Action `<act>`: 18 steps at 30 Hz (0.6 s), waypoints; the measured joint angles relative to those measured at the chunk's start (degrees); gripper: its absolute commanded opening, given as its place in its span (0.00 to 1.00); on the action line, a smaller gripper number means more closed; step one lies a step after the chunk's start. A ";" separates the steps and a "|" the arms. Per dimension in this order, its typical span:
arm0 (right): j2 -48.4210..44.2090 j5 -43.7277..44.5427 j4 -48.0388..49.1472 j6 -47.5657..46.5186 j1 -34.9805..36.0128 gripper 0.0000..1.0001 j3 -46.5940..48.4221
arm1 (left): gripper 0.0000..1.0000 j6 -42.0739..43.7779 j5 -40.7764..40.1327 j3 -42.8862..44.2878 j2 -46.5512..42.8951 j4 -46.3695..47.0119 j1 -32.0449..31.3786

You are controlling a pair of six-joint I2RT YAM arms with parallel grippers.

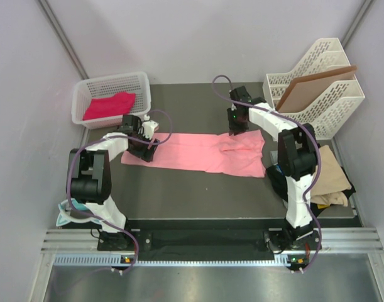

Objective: Fold and stack the t-shirts
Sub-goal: Fold the other side of the tshirt into a rectangle

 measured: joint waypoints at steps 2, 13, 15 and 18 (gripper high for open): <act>0.00 -0.57 0.02 0.04 0.02 0.25 -0.26 | 0.81 0.00 -0.02 -0.15 -0.11 0.13 0.00; 0.46 -2.10 0.07 1.53 0.02 0.17 -2.82 | 0.81 0.00 -0.04 -0.31 -0.26 0.37 0.00; 0.46 -2.21 -0.15 1.64 0.02 0.00 -3.48 | 0.81 0.00 -0.04 -0.31 -0.26 0.37 0.00; 0.46 -2.47 -0.04 1.77 0.02 0.00 -3.72 | 0.81 -0.02 -0.04 -0.31 -0.26 0.37 0.00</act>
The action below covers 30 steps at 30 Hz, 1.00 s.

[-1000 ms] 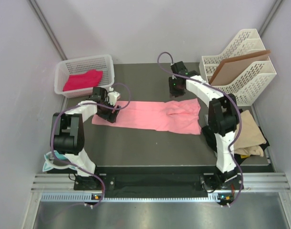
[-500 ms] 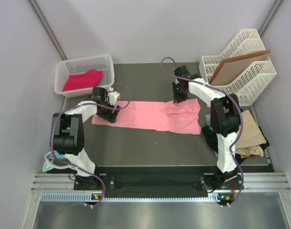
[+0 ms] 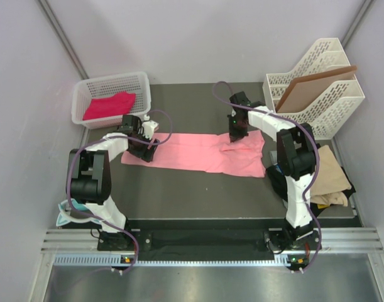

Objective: Fold and stack the t-shirts
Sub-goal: Fold the other side of the tshirt into a rectangle

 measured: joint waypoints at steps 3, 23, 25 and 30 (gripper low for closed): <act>0.00 -0.15 0.00 0.15 0.00 0.00 0.04 | 0.81 0.00 0.00 -0.22 -0.13 0.15 0.00; 1.70 -3.50 -1.36 -1.25 0.17 0.10 8.85 | 0.81 -0.11 -0.09 -1.90 -1.29 2.08 0.00; 3.43 -4.22 -1.49 -1.95 0.17 0.00 9.92 | 0.81 -0.15 -0.11 -1.88 -1.29 2.08 0.00; 7.19 -6.01 -2.03 -2.47 0.46 0.00 14.12 | 0.81 -0.24 -0.24 -1.90 -1.31 2.05 0.00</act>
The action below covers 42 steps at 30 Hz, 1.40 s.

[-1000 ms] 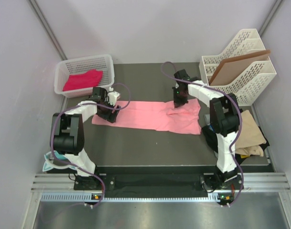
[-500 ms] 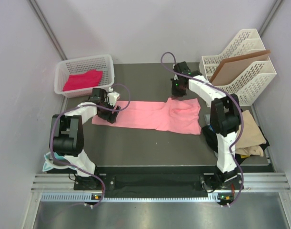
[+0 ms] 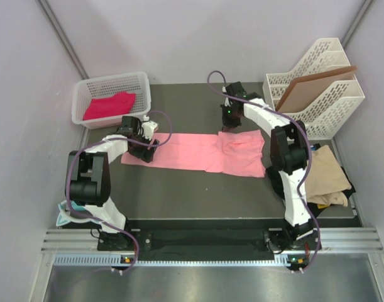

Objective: Fold and stack the t-shirts
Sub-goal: Fold the other side of the tshirt into a rectangle

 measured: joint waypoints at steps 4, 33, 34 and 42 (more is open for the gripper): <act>0.70 -0.87 -0.42 -0.22 0.26 0.03 2.60 | 0.81 0.00 0.00 0.02 0.00 0.00 0.00; -25.11 15.37 6.54 5.62 1.31 0.54 -18.73 | 0.82 -3.13 -2.25 4.00 -1.07 -6.21 4.52; -25.22 14.99 7.61 6.12 1.31 0.54 -20.63 | 0.82 -3.82 -1.81 5.09 -1.42 -6.82 5.35; -18.71 11.04 10.12 9.27 1.31 0.40 -31.67 | 0.81 -8.37 3.87 8.09 -4.70 -7.67 10.71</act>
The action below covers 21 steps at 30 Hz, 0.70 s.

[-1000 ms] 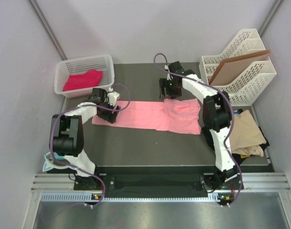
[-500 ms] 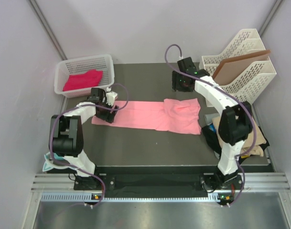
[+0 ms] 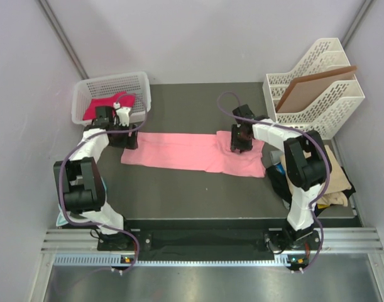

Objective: Fold and stack the t-shirts
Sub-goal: Grab the bottom of the folded rectangular tshirt with left arm

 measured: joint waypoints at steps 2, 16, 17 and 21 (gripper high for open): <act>1.20 -0.11 0.61 0.26 -0.02 0.39 -0.46 | 0.81 -0.52 1.14 0.00 0.52 -0.35 0.92; 0.85 -0.68 4.57 0.63 -0.26 0.35 -2.05 | 0.79 -1.68 5.05 2.56 11.50 -0.09 6.99; 0.63 -0.72 4.96 0.63 -0.26 0.34 -2.43 | 0.79 -1.68 5.14 2.80 12.13 0.15 7.02; -0.20 -0.92 6.49 0.63 -0.26 0.33 -3.89 | 0.79 -1.77 5.60 3.96 13.25 0.50 6.99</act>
